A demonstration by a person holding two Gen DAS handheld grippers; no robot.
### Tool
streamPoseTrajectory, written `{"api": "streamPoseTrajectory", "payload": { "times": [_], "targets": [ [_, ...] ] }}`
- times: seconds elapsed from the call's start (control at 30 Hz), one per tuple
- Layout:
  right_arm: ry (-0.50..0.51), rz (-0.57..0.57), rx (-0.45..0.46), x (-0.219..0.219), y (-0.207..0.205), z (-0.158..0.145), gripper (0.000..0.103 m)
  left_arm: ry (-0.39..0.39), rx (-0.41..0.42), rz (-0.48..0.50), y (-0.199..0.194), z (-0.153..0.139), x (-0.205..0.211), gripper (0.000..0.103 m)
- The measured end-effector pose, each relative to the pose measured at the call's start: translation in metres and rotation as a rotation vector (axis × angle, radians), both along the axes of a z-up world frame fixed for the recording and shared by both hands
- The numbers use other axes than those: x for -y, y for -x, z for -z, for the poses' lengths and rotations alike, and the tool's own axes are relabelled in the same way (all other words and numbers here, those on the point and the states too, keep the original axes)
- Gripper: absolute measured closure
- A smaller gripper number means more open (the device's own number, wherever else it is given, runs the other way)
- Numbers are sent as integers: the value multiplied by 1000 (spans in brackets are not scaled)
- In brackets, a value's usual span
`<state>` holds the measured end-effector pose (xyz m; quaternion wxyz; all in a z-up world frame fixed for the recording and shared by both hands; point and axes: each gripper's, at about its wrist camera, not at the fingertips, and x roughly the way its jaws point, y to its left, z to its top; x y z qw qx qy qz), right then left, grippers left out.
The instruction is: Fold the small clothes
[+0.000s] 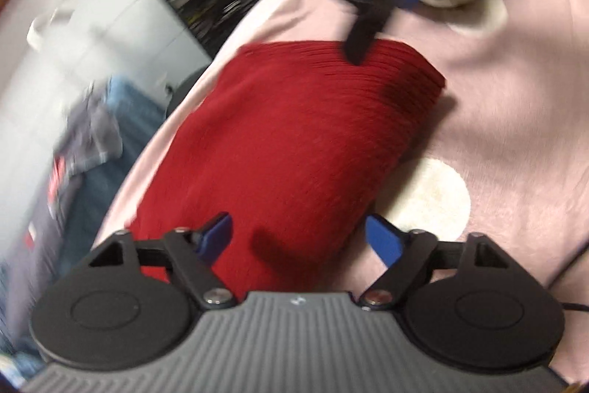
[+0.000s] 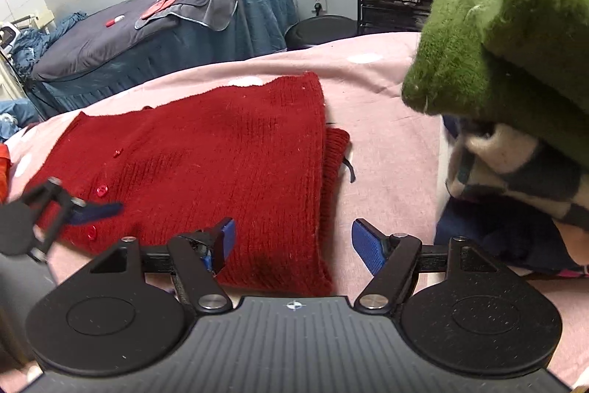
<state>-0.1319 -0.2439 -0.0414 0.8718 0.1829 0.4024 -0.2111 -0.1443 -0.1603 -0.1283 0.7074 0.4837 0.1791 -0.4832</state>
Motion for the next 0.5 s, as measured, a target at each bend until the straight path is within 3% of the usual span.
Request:
{"api": "streamPoseTrajectory", "payload": {
  "times": [0.07, 0.17, 0.3, 0.5],
  "targets": [
    [11, 0, 5, 3, -4, -3, 0, -50, 53, 57, 11, 14, 17, 35],
    [23, 4, 16, 10, -7, -7, 0, -83, 79, 113, 22, 30, 39, 36],
    [45, -25, -1, 18, -11, -8, 0, -64, 88, 136, 29, 38, 57, 37],
    [36, -104, -32, 31, -23, -5, 0, -32, 36, 170, 24, 33, 73, 42]
  ]
}}
